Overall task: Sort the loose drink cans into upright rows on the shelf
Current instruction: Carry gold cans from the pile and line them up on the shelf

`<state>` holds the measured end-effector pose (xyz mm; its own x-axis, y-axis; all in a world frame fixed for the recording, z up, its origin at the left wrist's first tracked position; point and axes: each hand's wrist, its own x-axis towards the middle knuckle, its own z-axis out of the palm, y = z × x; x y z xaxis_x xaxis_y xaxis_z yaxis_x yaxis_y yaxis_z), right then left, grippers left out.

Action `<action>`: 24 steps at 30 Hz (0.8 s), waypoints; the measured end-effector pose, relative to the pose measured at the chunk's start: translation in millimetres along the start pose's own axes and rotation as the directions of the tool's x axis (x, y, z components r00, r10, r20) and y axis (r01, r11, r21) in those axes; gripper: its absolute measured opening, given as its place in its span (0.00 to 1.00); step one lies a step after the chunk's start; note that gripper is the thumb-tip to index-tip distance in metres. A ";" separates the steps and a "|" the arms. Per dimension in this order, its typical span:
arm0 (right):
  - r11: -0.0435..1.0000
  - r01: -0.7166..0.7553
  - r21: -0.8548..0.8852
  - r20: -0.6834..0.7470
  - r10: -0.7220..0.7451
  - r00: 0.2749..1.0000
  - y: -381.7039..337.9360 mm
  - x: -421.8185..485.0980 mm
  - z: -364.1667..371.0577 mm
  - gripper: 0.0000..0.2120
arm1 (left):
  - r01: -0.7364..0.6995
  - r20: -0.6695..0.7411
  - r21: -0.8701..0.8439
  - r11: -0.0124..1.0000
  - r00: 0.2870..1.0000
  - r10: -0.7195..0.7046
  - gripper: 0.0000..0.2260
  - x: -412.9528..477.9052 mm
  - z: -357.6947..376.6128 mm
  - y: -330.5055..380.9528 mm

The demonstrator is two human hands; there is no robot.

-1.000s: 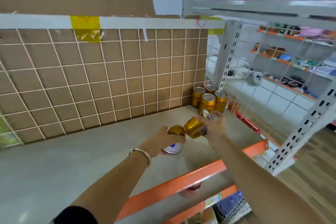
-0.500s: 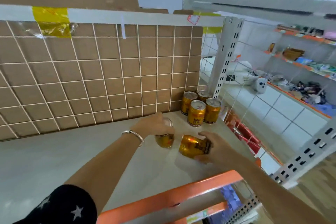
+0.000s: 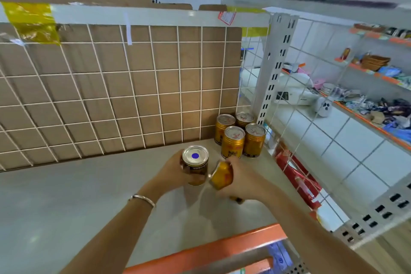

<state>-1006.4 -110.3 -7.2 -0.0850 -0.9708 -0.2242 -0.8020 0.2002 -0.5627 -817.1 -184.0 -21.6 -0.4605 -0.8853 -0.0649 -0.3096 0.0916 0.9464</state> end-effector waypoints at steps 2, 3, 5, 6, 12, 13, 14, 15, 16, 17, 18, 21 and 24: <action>0.939 -0.016 0.342 -0.228 0.099 0.969 14.0 -2.2 4.7 0.42 | 0.017 -0.090 -0.038 0.999 0.996 -0.020 0.27 -2.1 15.3 -1.1; 0.882 0.015 0.472 -0.328 0.160 0.931 22.7 -2.0 7.4 0.43 | 0.020 -0.122 -0.038 0.999 0.992 -0.024 0.26 -2.0 24.2 -0.5; 0.775 0.089 0.626 -0.444 0.260 0.858 36.5 -3.7 9.9 0.42 | 0.017 -0.146 -0.012 1.000 0.989 -0.018 0.26 -1.2 43.2 1.4; 0.745 0.111 0.657 -0.477 0.297 0.827 42.2 -4.2 9.0 0.41 | 0.009 -0.143 -0.004 1.000 0.990 -0.009 0.26 0.0 53.6 3.2; 0.764 0.158 0.626 -0.420 0.159 0.894 71.9 -3.6 -6.9 0.39 | -0.032 -0.100 -0.103 0.994 0.995 0.022 0.28 10.5 99.1 12.1; 0.774 0.162 0.613 -0.384 0.112 0.916 76.0 -5.4 -12.3 0.37 | -0.043 -0.103 -0.130 0.991 0.994 0.029 0.28 11.9 102.6 11.7; 0.781 0.154 0.605 -0.349 0.087 0.933 79.1 -7.3 -18.0 0.37 | -0.053 -0.107 -0.147 0.988 0.994 0.037 0.29 13.0 105.3 12.0; 0.788 0.145 0.598 -0.333 0.080 0.940 82.2 -6.8 -22.1 0.37 | -0.058 -0.105 -0.150 0.987 0.994 0.043 0.30 14.3 107.9 12.8; 0.795 0.151 0.588 -0.338 0.072 0.938 83.1 -6.4 -26.1 0.37 | -0.063 -0.104 -0.151 0.986 0.993 0.048 0.31 16.0 110.4 14.0; 0.813 0.140 0.566 -0.351 0.084 0.933 85.1 -3.8 -27.9 0.37 | -0.061 -0.104 -0.141 0.988 0.993 0.047 0.33 18.7 112.8 14.0; 0.828 0.134 0.544 -0.366 0.090 0.926 86.3 -0.5 -28.3 0.37 | -0.063 -0.105 -0.131 0.989 0.993 0.049 0.34 21.2 115.1 14.0; 0.865 0.096 0.492 -0.396 0.124 0.910 90.3 12.0 -25.2 0.39 | -0.050 -0.124 -0.009 0.999 0.991 0.049 0.37 26.1 120.9 13.7; 0.912 0.034 0.408 -0.419 0.154 0.895 99.6 25.9 -17.6 0.45 | -0.003 -0.157 0.091 0.996 0.987 0.018 0.37 25.9 124.9 16.4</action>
<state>-1098.9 -117.8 -55.1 -0.4467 -0.8935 0.0460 -0.4932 0.2030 -0.8459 -938.1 -148.4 -47.3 -0.3291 -0.9443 0.0023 -0.3828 0.1357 0.9138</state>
